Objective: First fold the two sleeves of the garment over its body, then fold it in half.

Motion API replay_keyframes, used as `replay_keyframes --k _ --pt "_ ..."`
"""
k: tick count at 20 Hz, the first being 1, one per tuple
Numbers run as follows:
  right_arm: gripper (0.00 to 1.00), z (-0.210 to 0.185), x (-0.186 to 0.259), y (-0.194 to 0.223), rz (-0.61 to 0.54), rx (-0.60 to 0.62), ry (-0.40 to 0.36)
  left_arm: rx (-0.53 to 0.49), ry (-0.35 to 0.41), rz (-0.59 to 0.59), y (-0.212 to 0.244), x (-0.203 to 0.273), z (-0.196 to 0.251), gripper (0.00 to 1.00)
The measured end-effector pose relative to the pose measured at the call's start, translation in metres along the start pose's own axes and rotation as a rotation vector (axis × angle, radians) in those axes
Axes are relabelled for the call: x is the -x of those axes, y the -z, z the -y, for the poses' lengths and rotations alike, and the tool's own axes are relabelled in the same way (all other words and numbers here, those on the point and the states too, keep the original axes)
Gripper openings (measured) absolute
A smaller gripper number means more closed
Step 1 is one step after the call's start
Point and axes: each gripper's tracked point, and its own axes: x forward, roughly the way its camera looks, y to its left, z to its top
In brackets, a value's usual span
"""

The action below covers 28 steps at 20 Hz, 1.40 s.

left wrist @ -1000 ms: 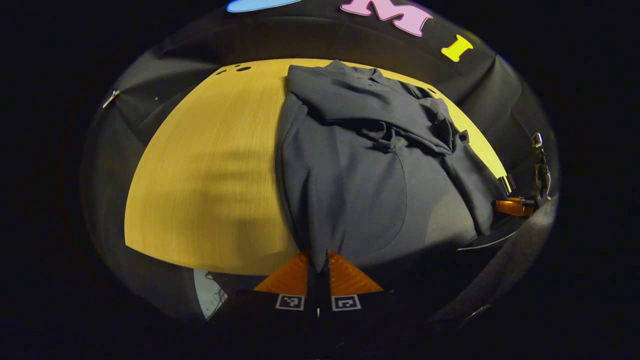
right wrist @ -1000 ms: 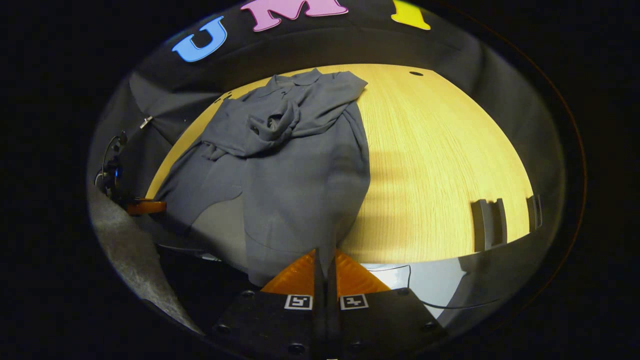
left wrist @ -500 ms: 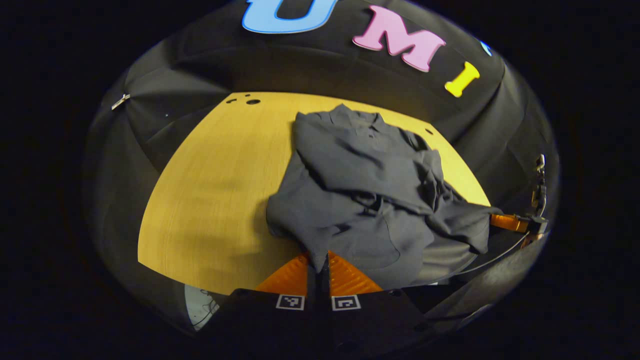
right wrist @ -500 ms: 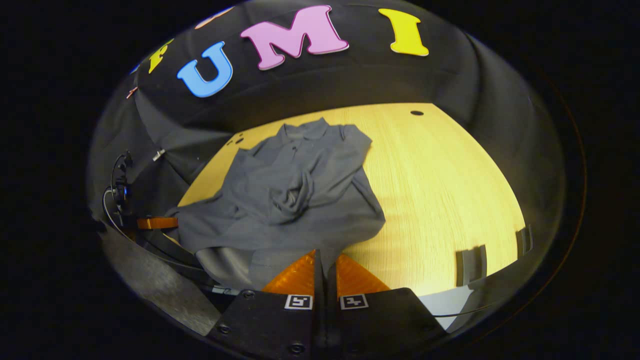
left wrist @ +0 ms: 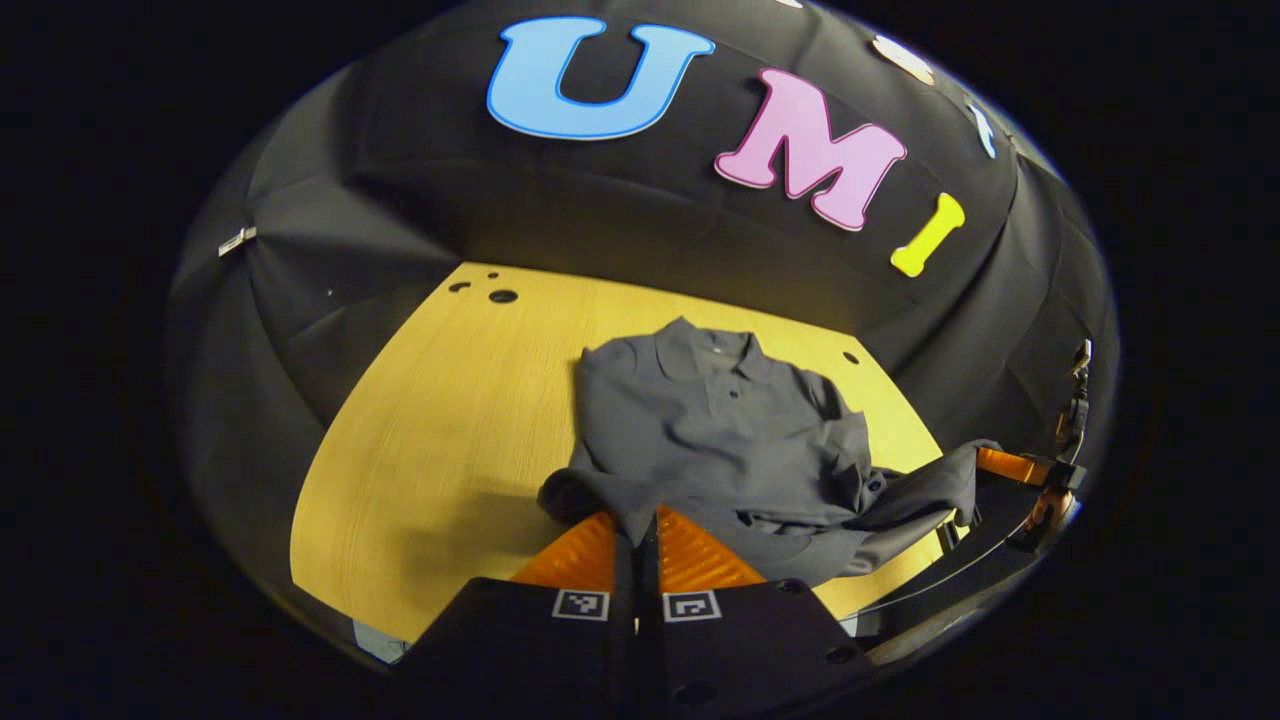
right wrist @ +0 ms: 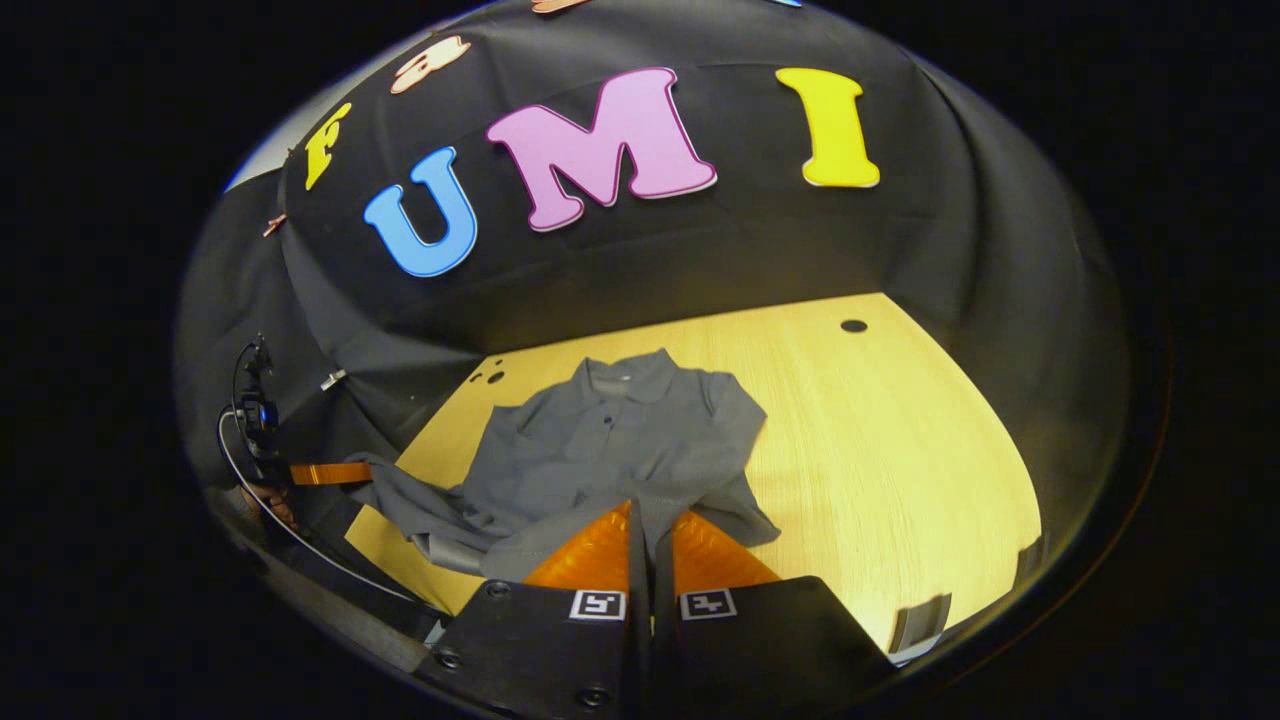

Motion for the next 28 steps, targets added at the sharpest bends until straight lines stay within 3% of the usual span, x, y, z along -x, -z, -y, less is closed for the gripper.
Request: replay_keyframes --k 6,13,17,28 --pt "0.05 0.007 -0.045 -0.062 0.098 0.018 0.001 -0.032 -0.001 0.098 -0.066 -0.036 0.0 0.05" --pt "0.05 0.04 -0.102 -0.103 0.146 -0.035 0.041 -0.024 -0.035 0.143 -0.118 -0.092 -0.014 0.05" --pt "0.05 0.063 -0.144 -0.104 0.119 -0.059 0.063 -0.026 -0.058 0.118 -0.125 -0.135 -0.025 0.05" --pt "0.05 0.118 -0.261 -0.057 -0.039 0.058 0.148 -0.085 -0.142 0.009 -0.11 -0.262 -0.053 0.05"
